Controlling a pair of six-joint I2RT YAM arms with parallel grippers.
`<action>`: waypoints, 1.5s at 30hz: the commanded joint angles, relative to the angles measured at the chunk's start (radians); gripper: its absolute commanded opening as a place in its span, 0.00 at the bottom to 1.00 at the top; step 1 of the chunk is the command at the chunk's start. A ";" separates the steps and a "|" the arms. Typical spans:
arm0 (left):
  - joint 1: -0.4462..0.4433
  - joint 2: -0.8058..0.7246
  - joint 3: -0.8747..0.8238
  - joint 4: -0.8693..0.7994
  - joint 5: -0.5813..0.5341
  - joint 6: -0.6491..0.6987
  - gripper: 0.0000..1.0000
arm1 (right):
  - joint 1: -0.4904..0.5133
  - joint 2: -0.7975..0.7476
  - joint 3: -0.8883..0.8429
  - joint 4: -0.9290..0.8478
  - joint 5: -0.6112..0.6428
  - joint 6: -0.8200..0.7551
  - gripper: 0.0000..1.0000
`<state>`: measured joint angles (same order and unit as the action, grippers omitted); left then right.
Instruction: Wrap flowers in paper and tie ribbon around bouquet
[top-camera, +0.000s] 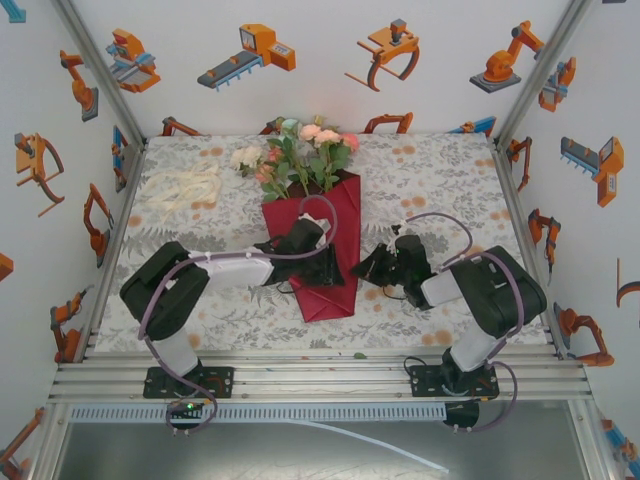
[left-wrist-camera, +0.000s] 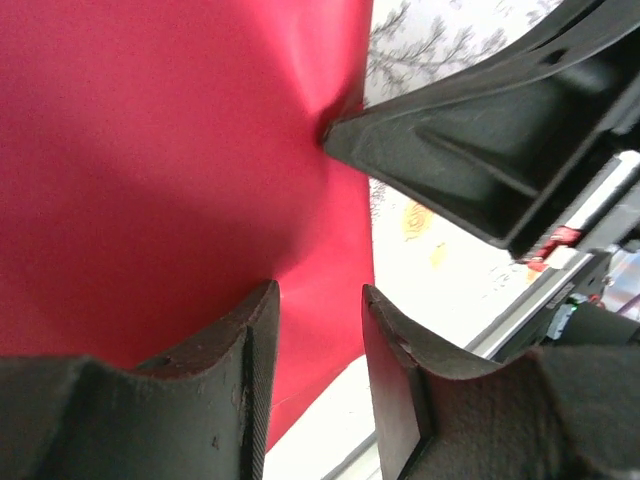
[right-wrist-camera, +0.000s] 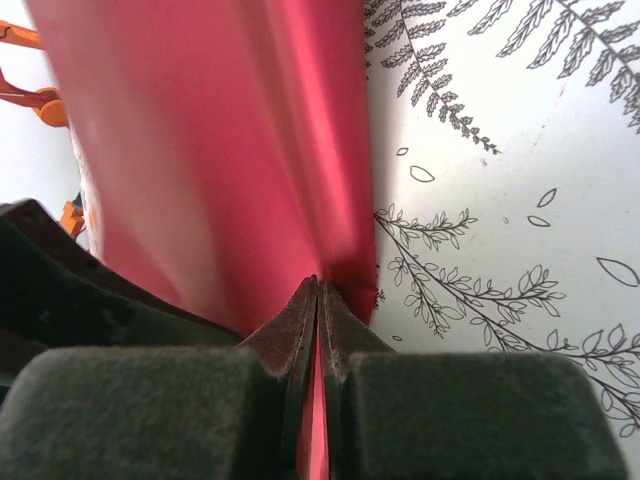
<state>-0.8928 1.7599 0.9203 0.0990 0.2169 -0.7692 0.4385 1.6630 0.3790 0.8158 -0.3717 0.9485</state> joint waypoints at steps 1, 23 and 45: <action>-0.012 0.060 -0.040 0.002 0.029 -0.012 0.39 | 0.004 -0.025 0.021 -0.018 0.031 0.019 0.10; -0.005 0.042 -0.043 -0.005 0.011 0.007 0.37 | -0.177 0.368 0.410 -0.030 -0.039 0.005 0.10; 0.002 0.000 -0.062 -0.010 0.002 -0.004 0.37 | -0.273 0.629 0.895 -0.217 -0.070 0.030 0.11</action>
<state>-0.8951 1.7706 0.8875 0.1764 0.2440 -0.7914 0.1894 2.2574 1.2224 0.6785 -0.4553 0.9730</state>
